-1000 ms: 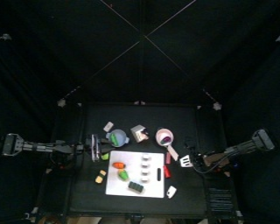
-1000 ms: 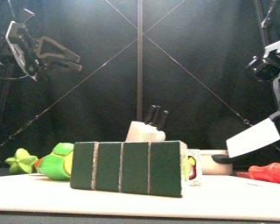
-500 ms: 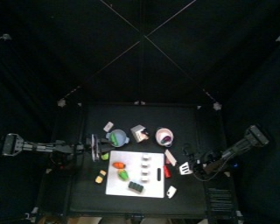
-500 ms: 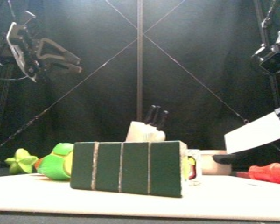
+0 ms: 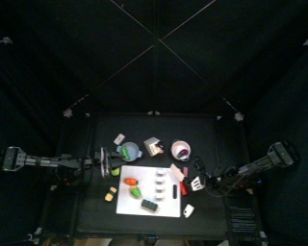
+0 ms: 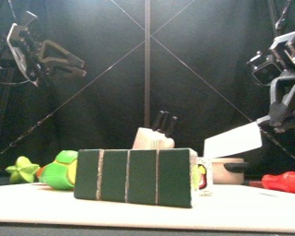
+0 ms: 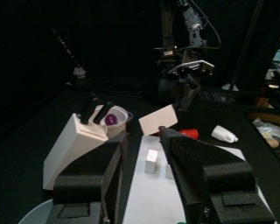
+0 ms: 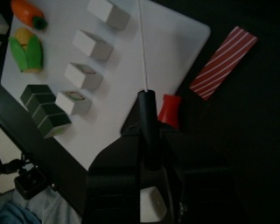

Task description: Drop cleaver

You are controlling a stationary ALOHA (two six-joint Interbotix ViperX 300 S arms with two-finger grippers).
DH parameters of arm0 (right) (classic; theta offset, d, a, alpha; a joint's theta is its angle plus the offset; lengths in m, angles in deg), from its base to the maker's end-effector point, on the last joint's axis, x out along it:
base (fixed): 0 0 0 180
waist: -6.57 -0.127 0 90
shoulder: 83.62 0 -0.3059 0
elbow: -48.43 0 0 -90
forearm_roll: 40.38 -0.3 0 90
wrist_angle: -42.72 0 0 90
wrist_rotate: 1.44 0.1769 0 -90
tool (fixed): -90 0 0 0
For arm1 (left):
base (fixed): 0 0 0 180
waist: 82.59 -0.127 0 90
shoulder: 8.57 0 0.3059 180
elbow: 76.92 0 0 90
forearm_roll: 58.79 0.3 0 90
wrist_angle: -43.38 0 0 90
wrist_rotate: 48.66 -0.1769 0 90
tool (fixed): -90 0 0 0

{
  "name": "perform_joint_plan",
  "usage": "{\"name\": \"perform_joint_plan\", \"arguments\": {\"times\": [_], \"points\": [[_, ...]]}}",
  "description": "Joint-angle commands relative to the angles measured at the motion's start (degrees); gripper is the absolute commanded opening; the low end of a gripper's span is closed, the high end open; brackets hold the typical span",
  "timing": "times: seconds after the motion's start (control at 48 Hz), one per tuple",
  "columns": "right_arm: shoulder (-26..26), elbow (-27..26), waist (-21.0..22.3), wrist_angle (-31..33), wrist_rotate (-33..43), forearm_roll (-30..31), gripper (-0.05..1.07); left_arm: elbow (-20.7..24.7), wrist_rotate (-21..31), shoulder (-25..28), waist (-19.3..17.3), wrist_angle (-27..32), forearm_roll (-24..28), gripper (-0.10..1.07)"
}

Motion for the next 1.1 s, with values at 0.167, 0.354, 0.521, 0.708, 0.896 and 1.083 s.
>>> {"name": "perform_joint_plan", "arguments": {"times": [0.167,0.354,0.521,0.708,0.896,1.083], "points": [[0.8,0.7,1.0,-2.8,0.0,-0.2,0.45,0.6,0.0,0.1,-0.2,-0.2,0.0,0.76],[2.9,1.2,1.6,-2.8,0.1,-1.3,0.59,0.6,0.0,0.1,-0.2,-0.2,0.0,0.76],[3.4,1.3,1.8,-2.8,0.1,-1.7,0.71,0.6,0.0,0.1,-0.2,-0.1,0.0,0.76],[3.4,1.1,1.8,-2.6,0.0,-2.3,0.81,0.6,0.0,0.1,-0.2,0.1,0.0,0.76],[3.3,1.1,1.8,-1.5,-0.1,-3.3,0.85,0.5,0.0,0.1,-0.2,0.2,0.0,0.76],[3.5,1.1,1.8,-0.9,-0.1,-3.5,0.85,0.4,0.0,0.0,-0.1,0.3,0.0,0.76]]}}
